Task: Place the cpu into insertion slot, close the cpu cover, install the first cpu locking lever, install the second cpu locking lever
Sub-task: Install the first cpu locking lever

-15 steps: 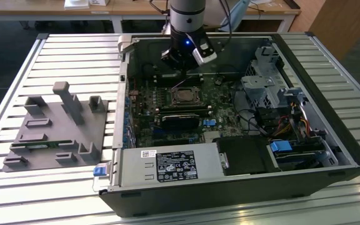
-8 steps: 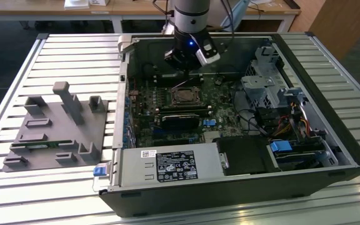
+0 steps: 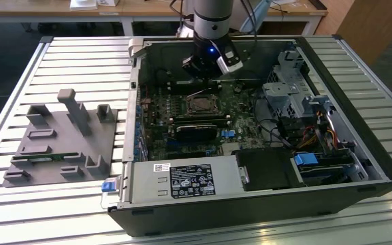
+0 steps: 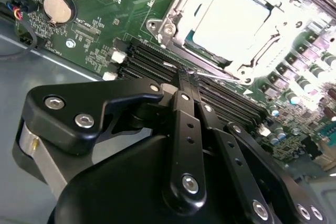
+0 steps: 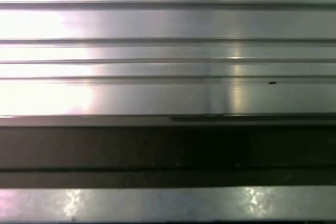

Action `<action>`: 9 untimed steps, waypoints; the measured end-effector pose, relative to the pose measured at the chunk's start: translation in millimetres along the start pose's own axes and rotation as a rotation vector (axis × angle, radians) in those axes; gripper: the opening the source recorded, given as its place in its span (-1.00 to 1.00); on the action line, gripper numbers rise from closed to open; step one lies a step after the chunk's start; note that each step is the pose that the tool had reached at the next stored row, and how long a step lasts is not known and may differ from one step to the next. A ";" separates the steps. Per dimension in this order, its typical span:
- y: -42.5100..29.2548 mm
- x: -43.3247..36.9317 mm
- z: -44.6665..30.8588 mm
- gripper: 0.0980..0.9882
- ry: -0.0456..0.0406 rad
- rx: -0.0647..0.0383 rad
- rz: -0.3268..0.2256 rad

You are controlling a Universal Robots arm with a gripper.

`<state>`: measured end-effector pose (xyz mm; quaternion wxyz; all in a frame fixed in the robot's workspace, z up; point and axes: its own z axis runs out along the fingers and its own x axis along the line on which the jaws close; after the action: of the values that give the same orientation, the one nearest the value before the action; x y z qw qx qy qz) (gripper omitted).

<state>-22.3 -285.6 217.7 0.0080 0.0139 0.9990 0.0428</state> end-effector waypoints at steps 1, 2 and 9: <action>0.0 -0.8 1.0 -0.98 0.0003 0.000 0.000; -0.1 -1.4 2.0 -0.98 0.0004 0.000 0.000; -0.5 -4.6 7.8 -0.98 0.0030 0.000 0.000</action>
<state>-17.6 -285.6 209.9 0.0065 0.0140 0.9990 0.0428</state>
